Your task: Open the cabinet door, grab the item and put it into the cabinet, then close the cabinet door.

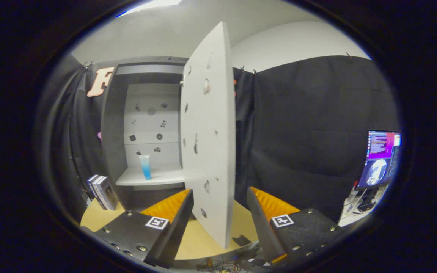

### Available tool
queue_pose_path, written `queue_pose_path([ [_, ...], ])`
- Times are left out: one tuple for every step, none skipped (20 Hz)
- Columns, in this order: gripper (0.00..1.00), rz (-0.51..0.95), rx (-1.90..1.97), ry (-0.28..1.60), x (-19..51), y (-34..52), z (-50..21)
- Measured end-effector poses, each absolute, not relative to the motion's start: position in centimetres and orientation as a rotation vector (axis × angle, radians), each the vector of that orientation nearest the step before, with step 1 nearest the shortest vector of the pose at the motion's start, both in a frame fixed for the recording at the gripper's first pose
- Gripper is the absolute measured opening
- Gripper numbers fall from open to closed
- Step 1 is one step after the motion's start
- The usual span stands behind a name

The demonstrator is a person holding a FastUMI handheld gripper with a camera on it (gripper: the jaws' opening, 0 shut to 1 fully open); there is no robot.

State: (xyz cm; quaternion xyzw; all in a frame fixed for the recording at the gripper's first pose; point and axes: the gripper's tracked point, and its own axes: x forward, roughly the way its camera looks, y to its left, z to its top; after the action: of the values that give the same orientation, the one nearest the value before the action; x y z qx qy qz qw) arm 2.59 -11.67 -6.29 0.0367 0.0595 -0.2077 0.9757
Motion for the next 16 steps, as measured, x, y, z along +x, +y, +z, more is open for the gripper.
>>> queue_pose_path([
  [0.84,-0.424,0.071,0.126,2.6,-13.0,-6.6],
  [0.84,-0.428,0.062,0.133,2.8,-14.4,-6.8],
  [0.84,-0.428,0.057,0.14,3.1,-15.6,-7.0],
  [0.84,-0.422,0.055,0.141,3.5,-16.5,-7.0],
  [0.84,-0.412,0.057,0.143,4.1,-17.3,-7.1],
  [0.84,-0.396,0.061,0.145,4.7,-17.9,-7.1],
  [0.84,-0.381,0.066,0.142,5.4,-18.5,-7.0],
  [0.84,-0.362,0.072,0.135,6.3,-18.8,-6.8],
  [0.84,-0.334,0.081,0.136,7.2,-18.7,-7.1],
  [0.84,-0.308,0.091,0.139,7.9,-18.8,-7.2],
  [0.84,-0.289,0.096,0.147,8.3,-18.8,-7.5],
  [0.84,-0.279,0.096,0.149,8.7,-18.9,-7.8],
  [0.84,-0.265,0.102,0.138,8.7,-18.7,-7.7],
  [0.85,-0.249,0.103,0.132,8.7,-18.4,-7.5],
  [0.84,-0.231,0.092,0.126,8.7,-17.9,-7.4],
  [0.84,-0.209,0.078,0.124,8.6,-17.4,-7.3],
])
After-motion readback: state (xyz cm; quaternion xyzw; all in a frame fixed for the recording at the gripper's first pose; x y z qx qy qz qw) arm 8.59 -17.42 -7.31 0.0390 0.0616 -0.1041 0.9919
